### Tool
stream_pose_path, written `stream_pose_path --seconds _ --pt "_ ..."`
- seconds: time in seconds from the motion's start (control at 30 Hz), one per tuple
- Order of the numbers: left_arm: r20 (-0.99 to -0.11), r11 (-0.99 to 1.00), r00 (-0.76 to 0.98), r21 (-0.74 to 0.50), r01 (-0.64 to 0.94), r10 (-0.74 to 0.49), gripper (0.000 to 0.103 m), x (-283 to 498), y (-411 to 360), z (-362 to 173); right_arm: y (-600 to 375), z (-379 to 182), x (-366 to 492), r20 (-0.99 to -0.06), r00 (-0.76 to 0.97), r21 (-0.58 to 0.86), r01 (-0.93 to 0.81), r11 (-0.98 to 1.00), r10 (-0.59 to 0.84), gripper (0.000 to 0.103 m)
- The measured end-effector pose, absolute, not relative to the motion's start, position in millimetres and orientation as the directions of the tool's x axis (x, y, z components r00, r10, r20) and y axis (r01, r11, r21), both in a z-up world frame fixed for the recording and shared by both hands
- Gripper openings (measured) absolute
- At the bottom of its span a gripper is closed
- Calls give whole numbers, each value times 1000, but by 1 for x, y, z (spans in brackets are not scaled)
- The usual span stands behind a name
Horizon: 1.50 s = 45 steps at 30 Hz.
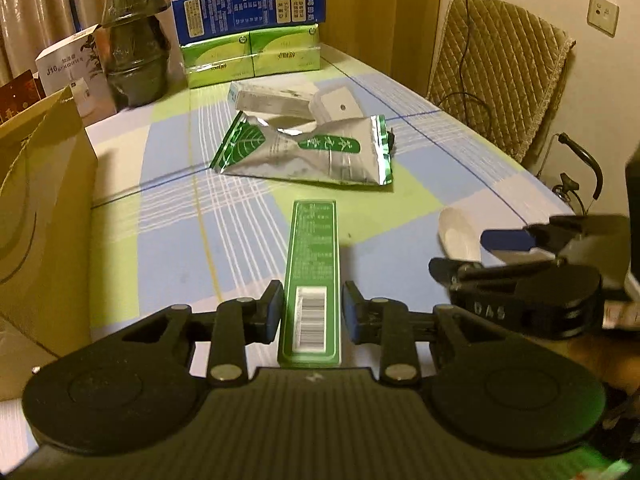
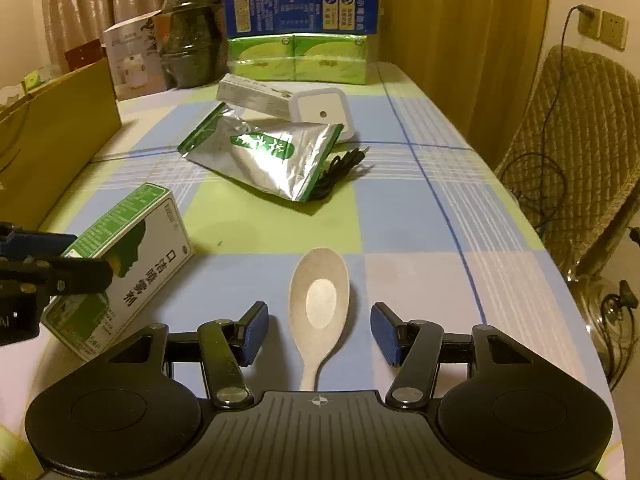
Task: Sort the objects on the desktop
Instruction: 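Lift and carry the green box and white spoon over the cardboard box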
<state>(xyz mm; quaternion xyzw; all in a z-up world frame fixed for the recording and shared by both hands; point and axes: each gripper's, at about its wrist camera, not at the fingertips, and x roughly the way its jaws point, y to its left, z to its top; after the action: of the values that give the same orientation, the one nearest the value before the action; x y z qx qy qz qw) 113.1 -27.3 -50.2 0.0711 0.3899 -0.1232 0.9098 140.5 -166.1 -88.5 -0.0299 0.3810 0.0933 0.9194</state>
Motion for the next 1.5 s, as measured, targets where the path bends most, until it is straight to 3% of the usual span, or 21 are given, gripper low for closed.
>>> stream_pose_path --seconds 0.13,0.43,0.77,0.9,1.5 --pt "-726 958 667 40 284 -168 29 121 -30 -51 -166 -88 142 -700 700 28 -174 984 144 54" --pt "-765 944 623 61 324 -165 29 140 -35 -62 -164 -88 144 -695 704 21 -184 983 147 40" --pt "-807 943 569 47 330 -159 27 149 -36 -75 -161 -89 146 -692 709 12 -177 984 136 38" --pt "-807 948 569 38 315 -156 26 148 -35 -76 -163 -87 145 -696 705 11 -178 984 135 30" --pt "-781 966 603 -4 260 -165 25 132 -26 -53 -161 -59 131 -662 729 37 -200 979 174 30"
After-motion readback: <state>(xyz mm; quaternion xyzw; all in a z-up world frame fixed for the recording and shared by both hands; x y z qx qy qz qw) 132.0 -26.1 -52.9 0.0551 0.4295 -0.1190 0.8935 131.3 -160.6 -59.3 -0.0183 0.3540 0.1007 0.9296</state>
